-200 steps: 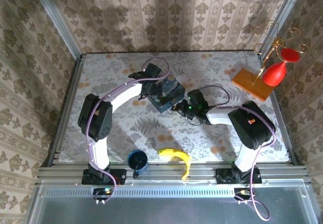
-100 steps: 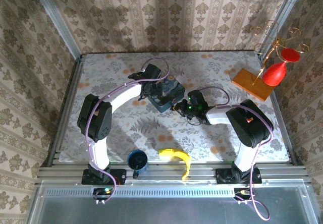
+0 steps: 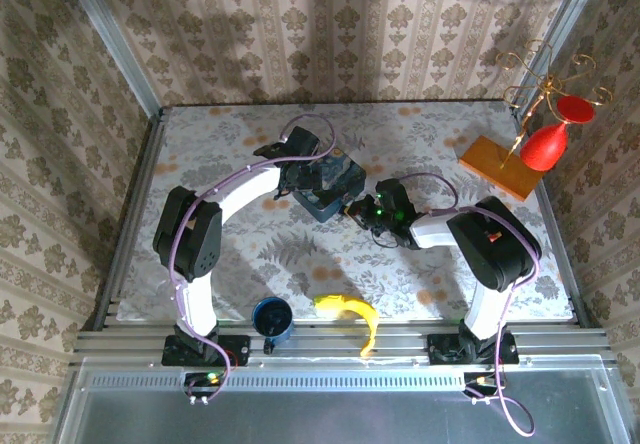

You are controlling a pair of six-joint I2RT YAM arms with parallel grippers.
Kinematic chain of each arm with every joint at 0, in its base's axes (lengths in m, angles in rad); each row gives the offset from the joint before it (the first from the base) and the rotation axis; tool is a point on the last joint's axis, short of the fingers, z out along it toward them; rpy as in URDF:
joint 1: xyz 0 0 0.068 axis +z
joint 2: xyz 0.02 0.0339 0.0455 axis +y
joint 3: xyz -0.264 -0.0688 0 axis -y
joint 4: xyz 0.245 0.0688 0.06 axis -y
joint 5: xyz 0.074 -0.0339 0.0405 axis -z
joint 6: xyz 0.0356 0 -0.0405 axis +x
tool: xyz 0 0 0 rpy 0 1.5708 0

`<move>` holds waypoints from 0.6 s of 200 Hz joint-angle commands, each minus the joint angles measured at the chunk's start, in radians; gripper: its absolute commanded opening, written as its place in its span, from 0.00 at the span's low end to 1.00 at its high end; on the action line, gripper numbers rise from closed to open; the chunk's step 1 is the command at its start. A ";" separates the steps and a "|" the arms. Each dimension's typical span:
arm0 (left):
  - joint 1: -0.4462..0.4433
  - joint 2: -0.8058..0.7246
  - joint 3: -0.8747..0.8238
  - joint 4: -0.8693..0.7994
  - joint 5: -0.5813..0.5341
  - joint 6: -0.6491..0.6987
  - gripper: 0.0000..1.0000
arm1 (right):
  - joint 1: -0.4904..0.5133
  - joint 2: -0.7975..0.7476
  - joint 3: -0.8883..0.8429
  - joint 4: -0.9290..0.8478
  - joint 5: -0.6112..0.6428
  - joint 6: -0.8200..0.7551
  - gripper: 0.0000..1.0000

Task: Unlock the padlock with the key

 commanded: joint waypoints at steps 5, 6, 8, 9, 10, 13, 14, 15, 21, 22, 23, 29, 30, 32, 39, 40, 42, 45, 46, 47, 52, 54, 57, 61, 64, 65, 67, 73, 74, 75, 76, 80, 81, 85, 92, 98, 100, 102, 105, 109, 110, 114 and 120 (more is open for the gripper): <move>0.008 0.016 -0.043 -0.115 -0.032 0.027 1.00 | -0.012 0.011 -0.007 0.029 0.030 0.021 0.00; 0.008 0.016 -0.043 -0.115 -0.031 0.027 1.00 | -0.012 0.011 -0.007 0.029 0.030 0.020 0.00; 0.008 0.016 -0.043 -0.115 -0.033 0.026 1.00 | -0.012 0.010 -0.009 0.028 0.031 0.021 0.00; 0.008 0.016 -0.043 -0.115 -0.032 0.027 1.00 | -0.012 0.010 -0.009 0.028 0.032 0.021 0.00; 0.008 0.015 -0.043 -0.115 -0.033 0.027 1.00 | -0.012 0.010 -0.009 0.029 0.032 0.021 0.00; 0.008 0.016 -0.043 -0.116 -0.033 0.027 1.00 | -0.012 0.011 -0.010 0.029 0.031 0.022 0.00; 0.008 0.015 -0.043 -0.116 -0.033 0.027 1.00 | -0.012 0.011 -0.010 0.029 0.031 0.022 0.00; 0.008 0.015 -0.043 -0.116 -0.033 0.027 1.00 | -0.012 0.011 -0.010 0.029 0.032 0.022 0.00; 0.008 0.015 -0.044 -0.116 -0.032 0.027 1.00 | -0.012 0.010 -0.012 0.028 0.033 0.022 0.00; 0.008 0.015 -0.045 -0.115 -0.032 0.026 1.00 | -0.012 0.010 -0.013 0.029 0.033 0.022 0.00; 0.008 0.015 -0.045 -0.115 -0.032 0.027 1.00 | -0.012 0.010 -0.013 0.029 0.034 0.022 0.00; 0.008 0.015 -0.045 -0.115 -0.032 0.026 1.00 | -0.012 0.010 -0.014 0.029 0.035 0.023 0.00; 0.008 0.015 -0.045 -0.115 -0.031 0.027 1.00 | -0.013 0.010 -0.015 0.030 0.035 0.023 0.00; 0.008 0.015 -0.045 -0.115 -0.032 0.027 1.00 | -0.014 0.010 -0.015 0.030 0.035 0.024 0.00; 0.008 0.015 -0.045 -0.116 -0.032 0.026 1.00 | -0.013 0.011 -0.016 0.035 0.035 0.025 0.00; 0.008 0.015 -0.045 -0.116 -0.031 0.027 1.00 | -0.013 0.011 -0.016 0.036 0.035 0.026 0.00; 0.008 0.015 -0.045 -0.116 -0.031 0.026 1.00 | -0.014 0.012 -0.017 0.038 0.035 0.027 0.00; 0.008 0.016 -0.045 -0.115 -0.032 0.027 1.00 | -0.014 0.012 -0.017 0.039 0.034 0.028 0.00; 0.008 0.015 -0.045 -0.115 -0.032 0.026 1.00 | -0.014 0.012 -0.017 0.039 0.035 0.028 0.00; 0.009 0.016 -0.045 -0.115 -0.032 0.027 1.00 | -0.014 0.013 -0.017 0.039 0.035 0.029 0.00; 0.009 0.016 -0.045 -0.116 -0.032 0.026 1.00 | -0.014 0.014 -0.018 0.040 0.035 0.030 0.00; 0.008 0.016 -0.044 -0.116 -0.031 0.027 1.00 | -0.014 0.015 -0.018 0.042 0.036 0.031 0.00; 0.009 0.016 -0.045 -0.116 -0.032 0.027 1.00 | -0.014 0.014 -0.018 0.044 0.036 0.032 0.00; 0.008 0.016 -0.045 -0.115 -0.032 0.027 1.00 | -0.014 0.014 -0.018 0.046 0.036 0.033 0.00; 0.009 0.016 -0.045 -0.116 -0.032 0.027 1.00 | -0.014 0.016 -0.019 0.048 0.036 0.036 0.00; 0.009 0.015 -0.045 -0.116 -0.032 0.027 1.00 | -0.015 0.016 -0.019 0.049 0.036 0.035 0.00; 0.010 0.015 -0.045 -0.115 -0.032 0.027 1.00 | -0.014 0.016 -0.020 0.050 0.037 0.036 0.00; 0.010 0.015 -0.045 -0.116 -0.032 0.027 1.00 | -0.015 0.017 -0.021 0.054 0.038 0.039 0.00; 0.010 0.015 -0.045 -0.115 -0.031 0.026 1.00 | -0.015 0.017 -0.021 0.055 0.038 0.039 0.00; 0.010 0.015 -0.045 -0.115 -0.032 0.027 1.00 | -0.015 0.017 -0.020 0.055 0.038 0.039 0.00; 0.010 0.015 -0.045 -0.115 -0.031 0.027 1.00 | -0.015 0.017 -0.021 0.056 0.038 0.039 0.00; 0.009 0.015 -0.045 -0.116 -0.032 0.027 1.00 | -0.015 0.020 -0.020 0.058 0.037 0.041 0.00; 0.009 0.015 -0.045 -0.116 -0.031 0.027 1.00 | -0.015 0.020 -0.020 0.059 0.038 0.041 0.00; 0.010 0.015 -0.046 -0.116 -0.032 0.027 1.00 | -0.015 0.020 -0.020 0.061 0.038 0.042 0.00; 0.010 0.015 -0.046 -0.116 -0.031 0.027 1.00 | -0.015 0.024 -0.020 0.068 0.036 0.047 0.00; 0.010 0.015 -0.046 -0.115 -0.032 0.028 1.00 | -0.015 0.027 -0.020 0.075 0.036 0.050 0.00; 0.010 0.015 -0.046 -0.116 -0.031 0.027 1.00 | -0.015 0.028 -0.020 0.076 0.036 0.051 0.00; 0.010 0.015 -0.047 -0.116 -0.032 0.027 1.00 | -0.015 0.028 -0.021 0.078 0.035 0.051 0.00; 0.010 0.015 -0.048 -0.115 -0.031 0.028 1.00 | -0.015 0.029 -0.021 0.080 0.035 0.053 0.00; 0.010 0.015 -0.048 -0.115 -0.032 0.027 1.00 | -0.017 0.030 -0.021 0.082 0.035 0.054 0.00; 0.010 0.015 -0.048 -0.115 -0.032 0.028 1.00 | -0.017 0.030 -0.021 0.082 0.035 0.054 0.00; 0.010 0.015 -0.049 -0.116 -0.032 0.028 1.00 | -0.017 0.031 -0.021 0.083 0.035 0.057 0.00; 0.011 0.015 -0.049 -0.117 -0.032 0.028 1.00 | -0.017 0.033 -0.021 0.086 0.036 0.057 0.00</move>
